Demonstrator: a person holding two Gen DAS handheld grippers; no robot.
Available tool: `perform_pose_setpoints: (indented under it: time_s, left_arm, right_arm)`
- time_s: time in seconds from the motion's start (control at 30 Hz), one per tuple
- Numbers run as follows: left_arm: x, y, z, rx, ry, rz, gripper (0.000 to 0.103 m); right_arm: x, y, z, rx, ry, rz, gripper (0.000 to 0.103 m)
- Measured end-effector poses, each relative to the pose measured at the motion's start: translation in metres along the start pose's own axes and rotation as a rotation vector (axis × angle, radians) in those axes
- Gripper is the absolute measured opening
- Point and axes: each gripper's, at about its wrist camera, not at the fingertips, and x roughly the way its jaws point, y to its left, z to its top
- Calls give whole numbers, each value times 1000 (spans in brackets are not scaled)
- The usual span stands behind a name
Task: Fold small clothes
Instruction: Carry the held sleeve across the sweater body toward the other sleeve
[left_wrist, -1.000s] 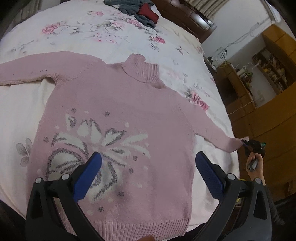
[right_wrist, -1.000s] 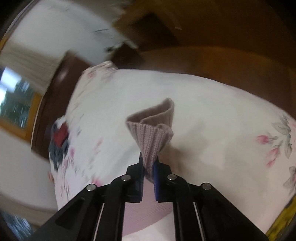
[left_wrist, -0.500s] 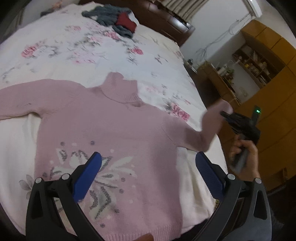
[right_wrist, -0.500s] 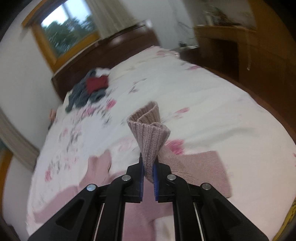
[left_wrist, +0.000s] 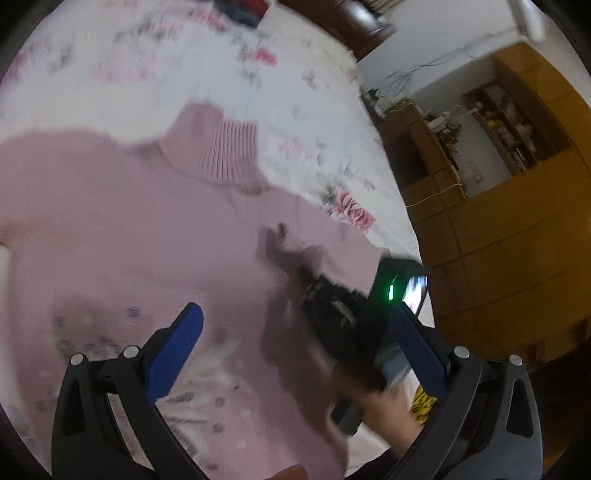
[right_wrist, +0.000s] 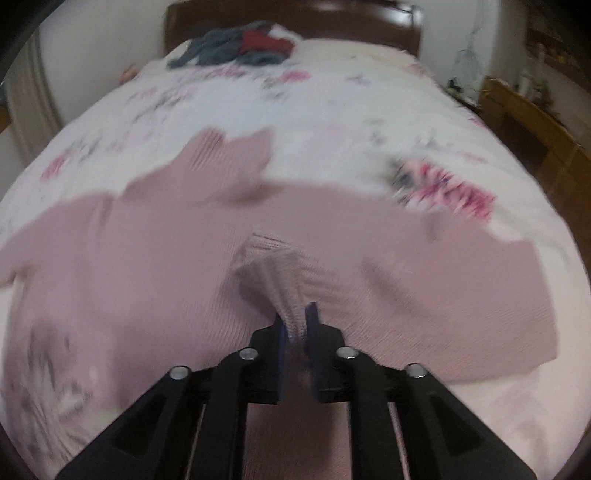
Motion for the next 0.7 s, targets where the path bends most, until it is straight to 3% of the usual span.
perform_pose_setpoints:
  time_s: [0.17,0.3,0.43,0.57,0.6,0.63,0.7]
  left_arm:
    - [76,17,18,-118,154,-72,100]
    - [134,20,27,-172,242,-90,100]
    - [165,19,36,-221,289,-130,100]
    - [188,19,41,-248,352,-100,97]
    - [191,18,43,-257,357,-88,83]
    - [194,17,45,-257,360,-80,50]
    - [199,16,49,-254,378,-37,25]
  right_arm:
    - [-31,-20,-38,59,-16,68,27]
    - [-65,-34,-69,91,-26,109,27]
    - [-86,-52,-100,204,-10,176,28]
    - [-100,-62,-121,314,-6,232,30]
    - [-103,-63,-123,333,-6,244,31]
    - [-106,-63,-126,351,-9,253,32]
    - [-111,-64,-130,379,-14,264,34]
